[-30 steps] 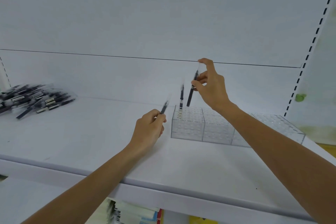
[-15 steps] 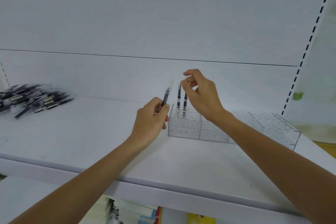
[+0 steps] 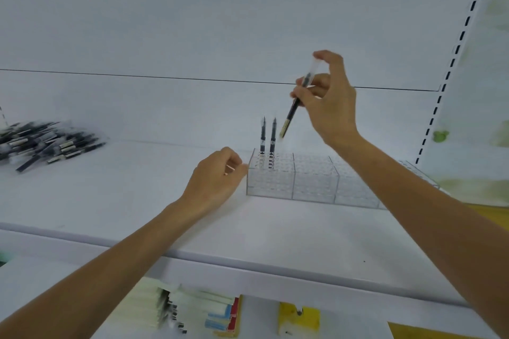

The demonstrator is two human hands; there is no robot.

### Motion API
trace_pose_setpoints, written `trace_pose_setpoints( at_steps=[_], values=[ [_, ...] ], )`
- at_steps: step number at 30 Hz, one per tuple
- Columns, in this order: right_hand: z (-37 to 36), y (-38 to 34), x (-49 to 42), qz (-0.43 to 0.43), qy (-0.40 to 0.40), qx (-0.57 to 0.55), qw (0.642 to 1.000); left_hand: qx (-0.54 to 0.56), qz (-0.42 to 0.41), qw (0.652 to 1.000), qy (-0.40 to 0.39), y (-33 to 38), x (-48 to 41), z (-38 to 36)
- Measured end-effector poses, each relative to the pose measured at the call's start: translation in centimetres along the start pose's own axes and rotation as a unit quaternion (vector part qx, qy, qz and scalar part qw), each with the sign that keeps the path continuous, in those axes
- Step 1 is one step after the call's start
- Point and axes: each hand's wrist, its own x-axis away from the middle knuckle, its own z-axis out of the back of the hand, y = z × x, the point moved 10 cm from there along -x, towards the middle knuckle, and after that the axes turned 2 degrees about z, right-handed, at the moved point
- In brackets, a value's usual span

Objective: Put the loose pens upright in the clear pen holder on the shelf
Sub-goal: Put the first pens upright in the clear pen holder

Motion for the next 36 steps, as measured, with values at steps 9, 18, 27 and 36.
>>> trace_pose_setpoints(
  at_steps=[9, 18, 27, 36],
  values=[
    [-2.0, 3.2, -0.7, 0.028, -0.039, 0.111, 0.993, -0.251, -0.046, 0.955, -0.150, -1.8, 1.5, -3.9],
    [-5.7, 6.5, 2.3, -0.019, -0.180, 0.197, 0.964, -0.233, -0.048, 0.961, -0.139, -2.1, 1.3, -3.8],
    [-4.5, 5.5, 2.6, 0.012, -0.139, 0.317, 0.938, -0.183, -0.034, 0.975, -0.125, -2.7, 0.8, -3.6],
    [-11.4, -4.4, 3.1, 0.125, -0.104, 0.242, 0.957, -0.069, 0.016, 0.997, -0.038, -8.1, 0.4, 6.5]
  ],
)
